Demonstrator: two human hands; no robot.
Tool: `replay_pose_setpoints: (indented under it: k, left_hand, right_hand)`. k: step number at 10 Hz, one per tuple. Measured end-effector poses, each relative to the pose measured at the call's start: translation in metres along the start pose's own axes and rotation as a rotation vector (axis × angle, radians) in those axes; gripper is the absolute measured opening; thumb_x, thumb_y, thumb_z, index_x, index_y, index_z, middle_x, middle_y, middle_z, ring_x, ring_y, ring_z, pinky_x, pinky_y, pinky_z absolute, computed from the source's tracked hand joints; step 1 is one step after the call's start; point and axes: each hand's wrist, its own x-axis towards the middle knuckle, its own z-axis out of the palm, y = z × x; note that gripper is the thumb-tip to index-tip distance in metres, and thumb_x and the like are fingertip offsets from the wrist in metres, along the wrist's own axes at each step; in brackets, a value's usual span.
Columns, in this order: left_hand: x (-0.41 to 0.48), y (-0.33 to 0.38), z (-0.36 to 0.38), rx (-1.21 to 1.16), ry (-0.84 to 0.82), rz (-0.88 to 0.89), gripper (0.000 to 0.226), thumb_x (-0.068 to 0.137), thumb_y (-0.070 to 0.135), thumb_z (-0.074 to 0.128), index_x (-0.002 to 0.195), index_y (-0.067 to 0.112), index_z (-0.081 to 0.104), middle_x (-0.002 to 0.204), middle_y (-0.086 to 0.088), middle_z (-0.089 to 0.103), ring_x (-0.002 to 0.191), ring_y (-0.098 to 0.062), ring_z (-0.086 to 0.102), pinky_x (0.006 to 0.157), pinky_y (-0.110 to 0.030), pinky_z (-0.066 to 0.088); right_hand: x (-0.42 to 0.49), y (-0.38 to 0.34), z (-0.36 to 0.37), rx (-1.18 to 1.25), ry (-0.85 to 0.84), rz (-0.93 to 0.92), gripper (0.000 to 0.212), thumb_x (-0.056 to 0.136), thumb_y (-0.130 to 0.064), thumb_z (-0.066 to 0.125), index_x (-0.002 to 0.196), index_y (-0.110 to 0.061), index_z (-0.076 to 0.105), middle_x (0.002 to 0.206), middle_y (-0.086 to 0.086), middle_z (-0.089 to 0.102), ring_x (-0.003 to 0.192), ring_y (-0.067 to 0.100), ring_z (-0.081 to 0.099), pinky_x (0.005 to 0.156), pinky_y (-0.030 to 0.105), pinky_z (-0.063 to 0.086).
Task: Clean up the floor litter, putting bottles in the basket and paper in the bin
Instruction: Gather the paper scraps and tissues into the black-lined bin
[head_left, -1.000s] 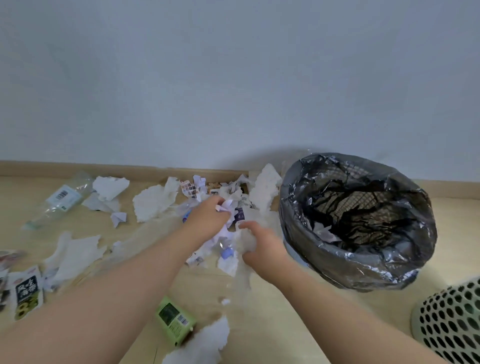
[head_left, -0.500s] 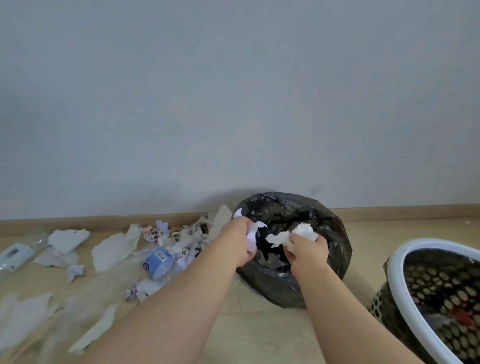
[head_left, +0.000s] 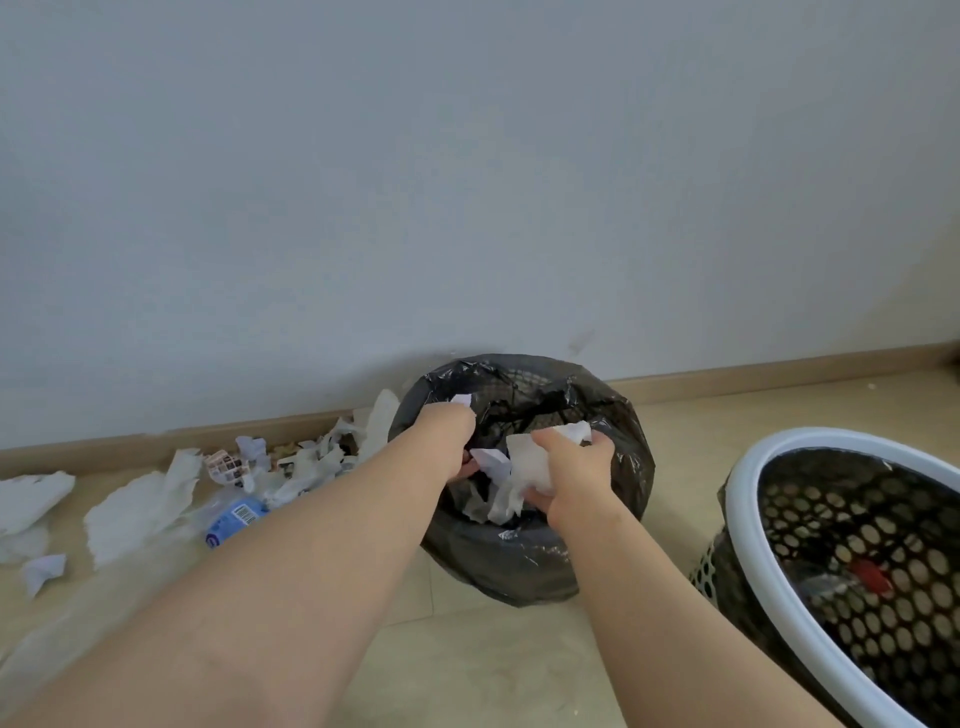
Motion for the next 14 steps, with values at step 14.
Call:
replay_pose_setpoints:
  k: [14]
  left_hand:
    - [0.077, -0.226, -0.242, 0.768, 0.105, 0.311, 0.023, 0.094, 0.018, 0.044, 0.111, 0.019, 0.06, 0.108, 0.002, 0.063, 0.091, -0.015, 0.053, 0.07, -0.025, 0.041]
  right_hand:
    - [-0.044, 0.217, 0.104, -1.181, -0.54, -0.222, 0.024, 0.089, -0.014, 0.045, 0.11, -0.018, 0.056, 0.092, -0.004, 0.054, 0.063, 0.008, 0.048, 0.057, 0.021, 0.04]
